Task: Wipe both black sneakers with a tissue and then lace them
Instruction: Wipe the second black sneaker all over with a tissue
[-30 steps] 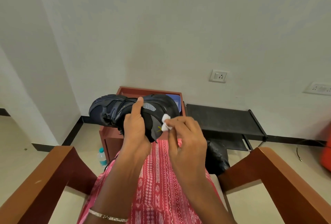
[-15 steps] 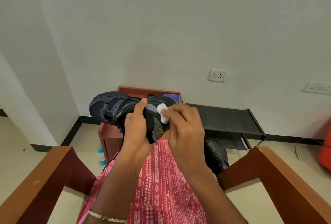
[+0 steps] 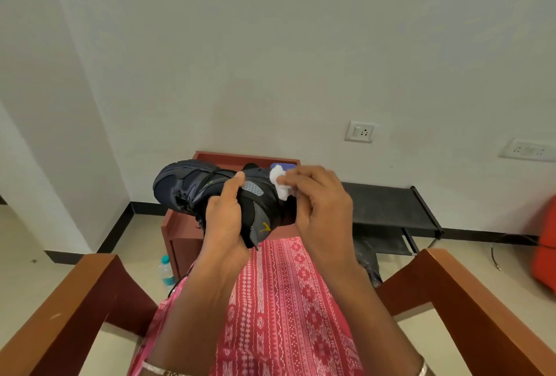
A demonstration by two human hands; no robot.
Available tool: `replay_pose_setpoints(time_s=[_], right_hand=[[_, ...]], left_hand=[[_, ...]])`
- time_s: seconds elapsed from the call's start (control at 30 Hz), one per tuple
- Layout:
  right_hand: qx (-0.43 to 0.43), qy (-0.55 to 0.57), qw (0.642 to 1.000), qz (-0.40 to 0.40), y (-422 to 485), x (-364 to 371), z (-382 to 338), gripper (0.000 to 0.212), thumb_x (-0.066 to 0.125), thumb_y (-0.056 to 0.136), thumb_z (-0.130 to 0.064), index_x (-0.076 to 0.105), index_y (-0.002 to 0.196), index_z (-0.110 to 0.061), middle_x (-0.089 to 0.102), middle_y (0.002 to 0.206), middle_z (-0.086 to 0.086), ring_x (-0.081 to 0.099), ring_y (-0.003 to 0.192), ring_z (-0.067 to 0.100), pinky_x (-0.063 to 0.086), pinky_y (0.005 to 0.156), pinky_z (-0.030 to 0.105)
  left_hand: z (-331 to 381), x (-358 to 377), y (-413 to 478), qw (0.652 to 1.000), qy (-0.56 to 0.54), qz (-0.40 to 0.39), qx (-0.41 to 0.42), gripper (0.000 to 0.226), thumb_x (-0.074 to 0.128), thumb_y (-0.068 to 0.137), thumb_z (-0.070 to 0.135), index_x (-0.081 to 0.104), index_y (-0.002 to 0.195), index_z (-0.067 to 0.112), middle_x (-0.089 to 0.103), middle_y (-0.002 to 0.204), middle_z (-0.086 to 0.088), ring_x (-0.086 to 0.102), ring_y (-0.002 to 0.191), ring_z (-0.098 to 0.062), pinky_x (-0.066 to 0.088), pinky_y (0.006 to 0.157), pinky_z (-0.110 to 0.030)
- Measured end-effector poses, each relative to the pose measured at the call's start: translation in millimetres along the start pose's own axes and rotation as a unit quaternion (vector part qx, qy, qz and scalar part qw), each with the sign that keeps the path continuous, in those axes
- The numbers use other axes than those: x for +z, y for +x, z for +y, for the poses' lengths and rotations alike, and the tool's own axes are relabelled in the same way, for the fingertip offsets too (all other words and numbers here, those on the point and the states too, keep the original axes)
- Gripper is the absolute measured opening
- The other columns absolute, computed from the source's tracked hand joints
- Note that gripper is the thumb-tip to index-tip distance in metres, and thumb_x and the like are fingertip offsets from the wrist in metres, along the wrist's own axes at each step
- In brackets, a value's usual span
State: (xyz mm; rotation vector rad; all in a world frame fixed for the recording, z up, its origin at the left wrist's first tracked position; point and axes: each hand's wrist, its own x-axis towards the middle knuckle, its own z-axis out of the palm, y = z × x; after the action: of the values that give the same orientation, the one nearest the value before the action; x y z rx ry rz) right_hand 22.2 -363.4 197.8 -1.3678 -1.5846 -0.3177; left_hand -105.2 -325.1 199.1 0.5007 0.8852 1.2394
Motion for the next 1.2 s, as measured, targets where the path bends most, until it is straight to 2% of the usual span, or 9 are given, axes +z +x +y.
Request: replay_pose_setpoints(time_s=[0.17,0.3,0.43,0.67,0.8,0.87,1.03,1.1,1.2], right_hand=[[0.043,0.014,0.999,0.025,-51.1,-1.3,10.6,0.021,0.072,0.085,0.003,0.076,0.102,-0.009,0.07,0.107,0.003,0.065,0.102,0.013,0.055,0.091,0.029],[0.042,0.03,0.997,0.058,-35.6,0.4,8.4,0.019,0.059,0.091,-0.012,0.076,0.097,-0.006,0.071,0.103,0.004,0.067,0.099,0.013,0.056,0.088,0.028],[0.022,0.033,0.998,0.04,-4.0,3.2,-0.8,0.018,0.065,0.09,-0.005,0.077,0.103,-0.009,0.072,0.106,0.003,0.067,0.101,0.015,0.055,0.091,0.028],[-0.004,0.013,0.999,0.039,-34.4,7.4,-0.8,0.032,0.06,0.092,0.005,0.072,0.118,-0.007,0.068,0.127,0.006,0.062,0.121,0.016,0.048,0.106,0.026],[0.013,-0.004,0.997,0.075,-65.1,8.1,2.2,0.031,0.064,0.088,0.0,0.071,0.116,-0.009,0.061,0.126,-0.002,0.063,0.118,0.014,0.045,0.105,0.017],[0.018,-0.009,0.997,0.081,-63.4,11.2,1.1,0.029,0.063,0.089,-0.002,0.071,0.116,-0.008,0.061,0.126,-0.002,0.063,0.119,0.015,0.047,0.104,0.019],[-0.005,0.018,0.998,0.061,-41.9,15.3,-14.9,0.032,0.06,0.091,0.004,0.071,0.12,-0.006,0.067,0.127,0.006,0.06,0.126,0.018,0.053,0.101,0.034],[-0.017,0.037,0.998,0.045,-35.7,18.4,-23.3,0.035,0.053,0.094,-0.001,0.068,0.124,-0.007,0.066,0.127,0.004,0.058,0.128,0.016,0.051,0.103,0.032],[-0.007,0.051,0.998,0.022,-36.0,22.7,-28.5,0.044,0.049,0.093,0.002,0.064,0.132,-0.011,0.06,0.127,0.0,0.055,0.127,0.01,0.049,0.104,0.023]], left_hand=[[2.9,-7.8,7.3,0.999,-0.031,0.007,-0.028,0.03,0.067,0.092,0.032,0.068,0.109,0.008,0.075,0.106,-0.015,0.073,0.091,-0.032,0.058,0.068,-0.04],[1.1,-7.6,9.0,0.998,-0.033,-0.019,-0.047,0.034,0.066,0.092,0.033,0.068,0.113,0.006,0.074,0.111,-0.017,0.071,0.102,-0.036,0.057,0.09,-0.05],[-5.9,-7.3,7.8,0.997,-0.025,-0.045,-0.063,0.035,0.063,0.094,0.033,0.068,0.117,0.006,0.074,0.112,-0.019,0.071,0.103,-0.037,0.054,0.096,-0.053],[-0.5,-15.2,13.2,0.991,-0.075,-0.058,-0.092,0.044,0.064,0.093,0.035,0.064,0.127,0.007,0.071,0.12,-0.019,0.07,0.107,-0.037,0.057,0.081,-0.046],[0.6,-12.9,12.9,0.991,-0.078,-0.04,-0.096,0.042,0.066,0.091,0.034,0.065,0.124,0.009,0.074,0.114,-0.016,0.072,0.1,-0.034,0.059,0.073,-0.042],[1.2,-11.1,11.1,0.989,-0.087,-0.051,-0.105,0.042,0.066,0.091,0.034,0.065,0.124,0.009,0.074,0.113,-0.016,0.073,0.099,-0.033,0.06,0.069,-0.041],[5.3,-10.2,4.8,0.982,-0.115,-0.096,-0.112,0.05,0.066,0.091,0.039,0.064,0.128,0.006,0.071,0.12,-0.018,0.07,0.103,-0.03,0.058,0.079,-0.04],[4.2,-7.1,-0.1,0.981,-0.105,-0.118,-0.111,0.048,0.062,0.093,0.043,0.067,0.123,0.006,0.072,0.119,-0.017,0.072,0.103,-0.028,0.055,0.089,-0.038],[1.7,-6.4,-1.6,0.983,-0.1,-0.115,-0.105,0.052,0.058,0.095,0.049,0.068,0.121,0.005,0.073,0.115,-0.016,0.074,0.099,-0.026,0.056,0.089,-0.037]])
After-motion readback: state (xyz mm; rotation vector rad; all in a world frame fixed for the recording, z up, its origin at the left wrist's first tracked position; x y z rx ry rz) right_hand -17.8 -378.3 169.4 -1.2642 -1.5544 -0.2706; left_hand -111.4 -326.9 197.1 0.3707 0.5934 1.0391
